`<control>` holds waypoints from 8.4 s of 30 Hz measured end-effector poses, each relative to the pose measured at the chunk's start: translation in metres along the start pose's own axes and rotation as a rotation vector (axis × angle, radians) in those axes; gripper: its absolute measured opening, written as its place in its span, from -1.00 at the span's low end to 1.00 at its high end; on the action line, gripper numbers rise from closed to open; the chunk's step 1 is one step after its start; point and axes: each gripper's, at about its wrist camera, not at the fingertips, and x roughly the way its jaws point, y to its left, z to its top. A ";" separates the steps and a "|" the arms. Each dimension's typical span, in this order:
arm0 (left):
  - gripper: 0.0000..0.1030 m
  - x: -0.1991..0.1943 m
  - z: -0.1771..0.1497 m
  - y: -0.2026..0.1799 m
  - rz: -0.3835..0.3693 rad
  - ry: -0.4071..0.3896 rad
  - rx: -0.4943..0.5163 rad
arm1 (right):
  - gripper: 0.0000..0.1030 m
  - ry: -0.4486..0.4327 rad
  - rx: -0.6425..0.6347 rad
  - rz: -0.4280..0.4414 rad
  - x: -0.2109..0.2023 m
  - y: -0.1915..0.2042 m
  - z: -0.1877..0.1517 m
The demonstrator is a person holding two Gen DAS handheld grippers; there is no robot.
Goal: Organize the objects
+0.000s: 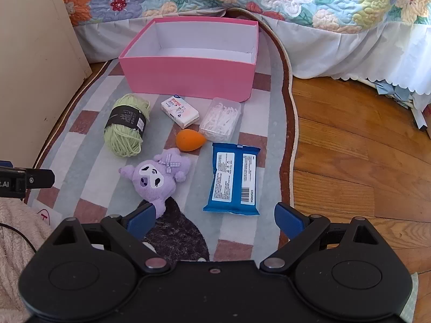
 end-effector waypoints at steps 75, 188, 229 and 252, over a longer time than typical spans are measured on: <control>0.98 -0.009 0.009 0.000 -0.110 -0.011 0.165 | 0.92 -0.041 -0.052 0.134 -0.004 -0.002 0.000; 0.22 0.125 0.135 0.019 -0.715 0.031 0.067 | 0.31 -0.308 -0.282 0.450 0.116 0.065 0.099; 0.23 0.091 0.257 -0.112 -0.729 0.016 0.336 | 0.29 -0.337 0.002 0.469 0.108 -0.017 0.190; 0.22 0.208 0.305 -0.164 -0.803 0.141 0.158 | 0.21 -0.224 -0.004 0.329 0.194 -0.040 0.252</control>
